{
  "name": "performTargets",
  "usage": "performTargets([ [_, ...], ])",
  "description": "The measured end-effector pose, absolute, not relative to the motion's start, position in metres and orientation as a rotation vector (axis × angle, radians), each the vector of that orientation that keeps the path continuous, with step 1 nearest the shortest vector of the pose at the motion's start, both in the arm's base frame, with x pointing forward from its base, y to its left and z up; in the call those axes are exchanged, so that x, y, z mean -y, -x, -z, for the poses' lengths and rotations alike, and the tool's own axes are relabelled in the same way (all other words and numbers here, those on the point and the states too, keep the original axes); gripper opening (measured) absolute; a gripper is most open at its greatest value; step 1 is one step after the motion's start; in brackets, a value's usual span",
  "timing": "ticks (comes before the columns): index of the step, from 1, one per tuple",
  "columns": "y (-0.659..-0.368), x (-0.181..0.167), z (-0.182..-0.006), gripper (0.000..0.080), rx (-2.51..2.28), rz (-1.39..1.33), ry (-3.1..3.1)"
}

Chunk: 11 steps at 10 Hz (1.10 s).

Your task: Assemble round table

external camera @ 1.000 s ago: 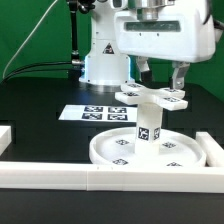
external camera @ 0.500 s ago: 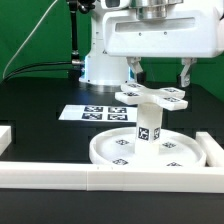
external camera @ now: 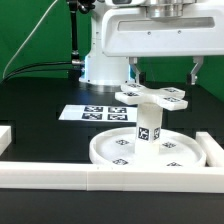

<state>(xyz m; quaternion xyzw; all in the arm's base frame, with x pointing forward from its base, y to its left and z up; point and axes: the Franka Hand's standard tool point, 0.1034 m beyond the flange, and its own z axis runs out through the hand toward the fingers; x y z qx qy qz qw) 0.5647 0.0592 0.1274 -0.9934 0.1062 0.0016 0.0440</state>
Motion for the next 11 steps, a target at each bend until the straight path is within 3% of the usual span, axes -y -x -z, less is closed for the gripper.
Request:
performTargets([
  [11,-0.5681,-0.061,-0.1301,0.0649,0.97,0.012,2.97],
])
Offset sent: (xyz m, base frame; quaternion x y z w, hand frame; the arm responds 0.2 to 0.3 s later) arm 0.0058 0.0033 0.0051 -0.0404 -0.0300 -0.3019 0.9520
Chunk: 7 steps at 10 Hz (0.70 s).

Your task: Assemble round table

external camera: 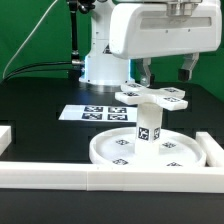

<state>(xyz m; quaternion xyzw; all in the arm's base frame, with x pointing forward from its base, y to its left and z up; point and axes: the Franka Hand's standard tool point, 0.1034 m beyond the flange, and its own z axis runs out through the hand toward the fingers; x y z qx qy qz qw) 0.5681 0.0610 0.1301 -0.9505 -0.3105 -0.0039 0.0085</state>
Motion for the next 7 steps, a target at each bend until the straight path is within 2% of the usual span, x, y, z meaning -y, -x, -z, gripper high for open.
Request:
performTargets([
  [7,-0.5681,-0.0496,-0.1282,0.0649,1.735,-0.003,2.638],
])
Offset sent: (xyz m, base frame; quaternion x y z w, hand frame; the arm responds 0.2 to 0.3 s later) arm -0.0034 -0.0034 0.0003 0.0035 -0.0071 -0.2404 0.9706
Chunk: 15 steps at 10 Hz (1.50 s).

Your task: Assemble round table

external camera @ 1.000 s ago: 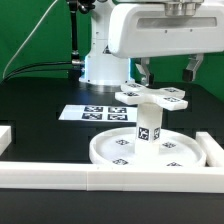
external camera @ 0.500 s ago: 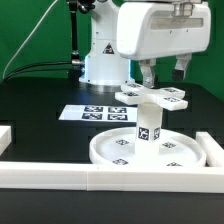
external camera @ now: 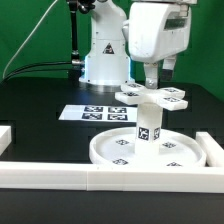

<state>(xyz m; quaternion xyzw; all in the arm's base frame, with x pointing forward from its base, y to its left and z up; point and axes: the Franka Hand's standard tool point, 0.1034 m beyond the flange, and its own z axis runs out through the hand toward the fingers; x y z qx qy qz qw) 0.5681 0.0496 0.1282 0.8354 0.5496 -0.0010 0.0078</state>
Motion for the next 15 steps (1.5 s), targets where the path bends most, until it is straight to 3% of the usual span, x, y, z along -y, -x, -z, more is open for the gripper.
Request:
performTargets([
  [8,-0.563,-0.036,-0.101,0.0649,-1.955,0.055,-2.437],
  [12,-0.562,-0.035,-0.1,0.0649,-1.906,0.057,-2.477],
  [13,-0.562,-0.035,-0.1,0.0523,-1.903,0.057,-2.479],
  [14,-0.562,-0.035,-0.1,0.0523,-1.884,0.057,-2.494],
  [15,-0.562,-0.035,-0.1,0.0449,-1.787,0.056,-2.563],
])
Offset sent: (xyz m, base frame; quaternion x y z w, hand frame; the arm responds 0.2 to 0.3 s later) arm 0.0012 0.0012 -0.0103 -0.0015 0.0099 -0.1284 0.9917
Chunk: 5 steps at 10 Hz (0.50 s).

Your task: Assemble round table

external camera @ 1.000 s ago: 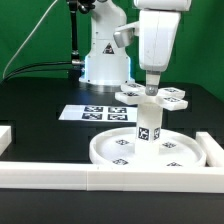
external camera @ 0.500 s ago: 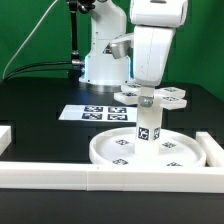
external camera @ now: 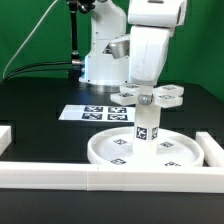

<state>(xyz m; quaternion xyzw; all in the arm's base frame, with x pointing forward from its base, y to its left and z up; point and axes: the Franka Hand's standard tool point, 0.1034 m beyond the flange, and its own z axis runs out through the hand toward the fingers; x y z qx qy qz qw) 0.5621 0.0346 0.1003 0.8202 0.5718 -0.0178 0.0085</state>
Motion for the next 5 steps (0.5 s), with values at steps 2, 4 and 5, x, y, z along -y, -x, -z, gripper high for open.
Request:
performTargets([
  [2,-0.5617,-0.0343,-0.1001,0.0449,-1.609,0.056,-2.676],
  [4,-0.5601,-0.0322,-0.0992,0.0449,-1.29,0.061,-2.848],
  [5,-0.5594,-0.0332,-0.0989,0.0449,-1.079,0.054,-2.945],
])
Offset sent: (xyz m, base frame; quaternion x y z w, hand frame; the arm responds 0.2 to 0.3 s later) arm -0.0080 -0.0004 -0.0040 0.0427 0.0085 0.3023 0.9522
